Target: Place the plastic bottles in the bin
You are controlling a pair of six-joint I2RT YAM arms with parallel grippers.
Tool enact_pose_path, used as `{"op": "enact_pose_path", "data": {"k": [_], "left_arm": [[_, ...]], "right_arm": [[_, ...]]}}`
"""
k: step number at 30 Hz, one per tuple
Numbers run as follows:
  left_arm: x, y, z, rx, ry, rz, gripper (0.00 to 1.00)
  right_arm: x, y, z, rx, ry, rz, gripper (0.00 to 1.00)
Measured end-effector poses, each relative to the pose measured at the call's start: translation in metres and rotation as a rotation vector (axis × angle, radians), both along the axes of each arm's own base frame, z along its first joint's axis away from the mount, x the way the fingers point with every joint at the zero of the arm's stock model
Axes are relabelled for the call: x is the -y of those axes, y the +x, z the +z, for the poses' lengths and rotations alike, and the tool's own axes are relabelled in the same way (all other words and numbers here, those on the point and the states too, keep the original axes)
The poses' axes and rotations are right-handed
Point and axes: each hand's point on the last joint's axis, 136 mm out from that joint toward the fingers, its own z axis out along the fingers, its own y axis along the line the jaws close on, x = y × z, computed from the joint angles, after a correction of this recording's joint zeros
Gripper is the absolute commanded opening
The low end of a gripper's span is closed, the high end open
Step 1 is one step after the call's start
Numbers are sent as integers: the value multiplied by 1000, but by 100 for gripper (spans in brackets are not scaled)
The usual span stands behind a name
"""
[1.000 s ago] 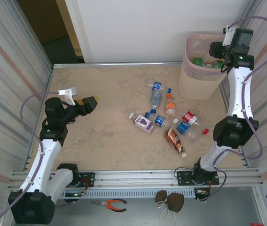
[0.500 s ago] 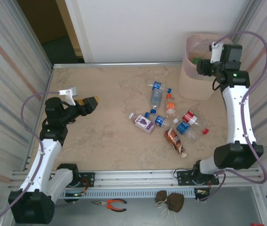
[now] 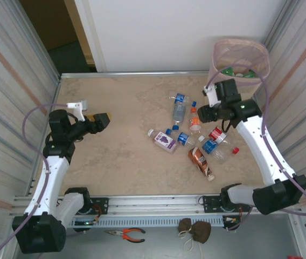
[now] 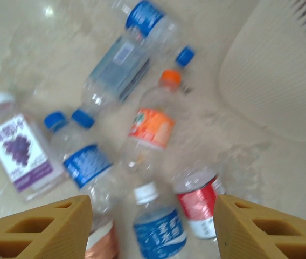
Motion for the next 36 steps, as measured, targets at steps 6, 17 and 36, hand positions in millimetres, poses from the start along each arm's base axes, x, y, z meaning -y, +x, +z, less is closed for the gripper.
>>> {"op": "enact_pose_path", "data": {"k": [6, 17, 36], "left_arm": [[0, 0, 4, 22, 71, -43, 86], [-3, -3, -1, 51, 188, -94, 86], [-27, 6, -1, 41, 134, -35, 85]], "right_arm": [[-33, -45, -46, -136, -17, 35, 62], [-43, -98, -143, -407, -89, -68, 71], [-30, -87, -203, -428, -90, -209, 71]]}}
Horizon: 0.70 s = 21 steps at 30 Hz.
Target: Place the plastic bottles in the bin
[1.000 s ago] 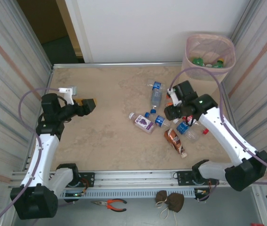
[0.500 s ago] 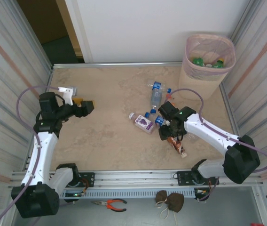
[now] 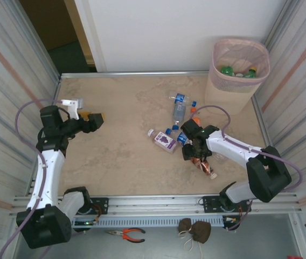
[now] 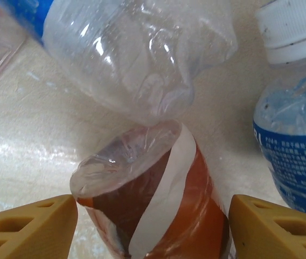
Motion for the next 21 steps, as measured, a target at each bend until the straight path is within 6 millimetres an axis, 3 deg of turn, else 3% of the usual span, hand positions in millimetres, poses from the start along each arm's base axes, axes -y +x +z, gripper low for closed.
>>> {"op": "enact_pose_path", "data": {"k": [9, 21], "left_arm": [[-1, 1, -2, -10, -20, 1, 85], [-1, 0, -2, -12, -29, -3, 85]], "right_arm": [[0, 8, -10, -8, 16, -27, 69], [-2, 4, -16, -11, 41, -51, 59]]}}
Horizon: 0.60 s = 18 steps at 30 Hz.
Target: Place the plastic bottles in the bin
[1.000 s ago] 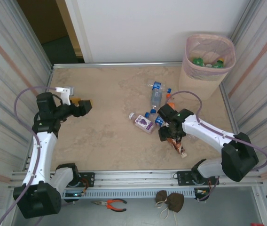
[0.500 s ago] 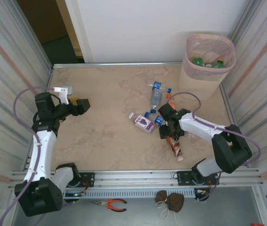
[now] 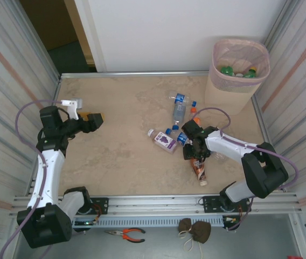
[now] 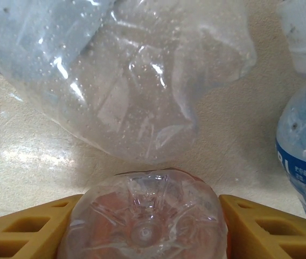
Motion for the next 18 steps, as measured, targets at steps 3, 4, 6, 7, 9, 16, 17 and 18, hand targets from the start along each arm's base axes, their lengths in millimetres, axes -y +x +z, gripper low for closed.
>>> {"op": "enact_pose_path", "data": {"k": [3, 4, 6, 7, 9, 16, 17, 18], "left_arm": [[0, 0, -1, -1, -1, 0, 85], [0, 0, -1, -2, -2, 1, 85], [0, 0, -1, -4, -3, 1, 85], [0, 0, -2, -4, -3, 1, 85], [0, -1, -3, -7, -3, 2, 85], [-3, 0, -5, -11, -5, 13, 85], [-4, 0, -5, -11, -4, 14, 85], [-4, 0, -5, -12, -5, 15, 85]], "right_arm": [[-1, 1, 3, 13, 7, -10, 58], [-2, 1, 6, 20, 12, -10, 58], [-2, 1, 10, 34, 17, -7, 58], [-3, 1, 12, 39, 19, -4, 57], [-3, -1, 16, 49, 21, 0, 57], [-3, 4, 53, 134, 56, -8, 56], [-4, 6, 60, 152, 68, -10, 55], [-5, 9, 70, 175, 84, -13, 55]]}}
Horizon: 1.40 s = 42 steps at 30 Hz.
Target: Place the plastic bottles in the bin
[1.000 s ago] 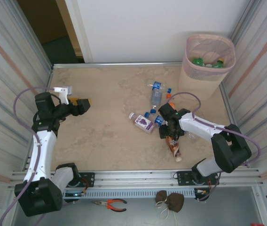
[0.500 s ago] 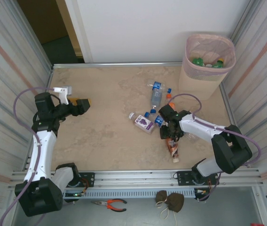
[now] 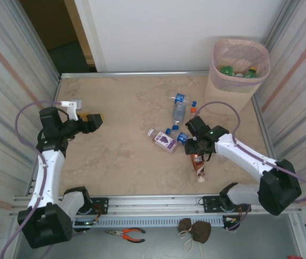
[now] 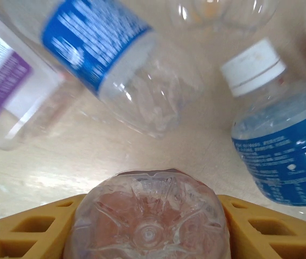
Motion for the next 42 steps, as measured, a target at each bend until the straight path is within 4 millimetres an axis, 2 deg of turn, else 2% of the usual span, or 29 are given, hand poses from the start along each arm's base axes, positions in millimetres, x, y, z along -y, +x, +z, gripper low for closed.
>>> {"op": "enact_pose_path", "data": {"k": [6, 17, 21, 30, 36, 42], "left_arm": [[0, 0, -1, -3, 0, 0, 85], [-2, 1, -1, -4, 0, 7, 85], [-2, 1, -3, -9, -1, 7, 85], [-8, 4, -8, -27, -5, 22, 85], [-10, 5, -8, -29, -5, 29, 85], [-11, 5, -9, -32, -6, 33, 85]], "right_arm": [[6, 22, 56, 139, 91, -54, 53], [50, 63, 140, 336, 217, -183, 50], [68, 83, 179, 429, 254, -220, 46], [118, 143, 262, 667, 359, -368, 40], [160, 188, 306, 836, 424, -477, 38], [201, 231, 350, 1025, 402, -484, 34]]}}
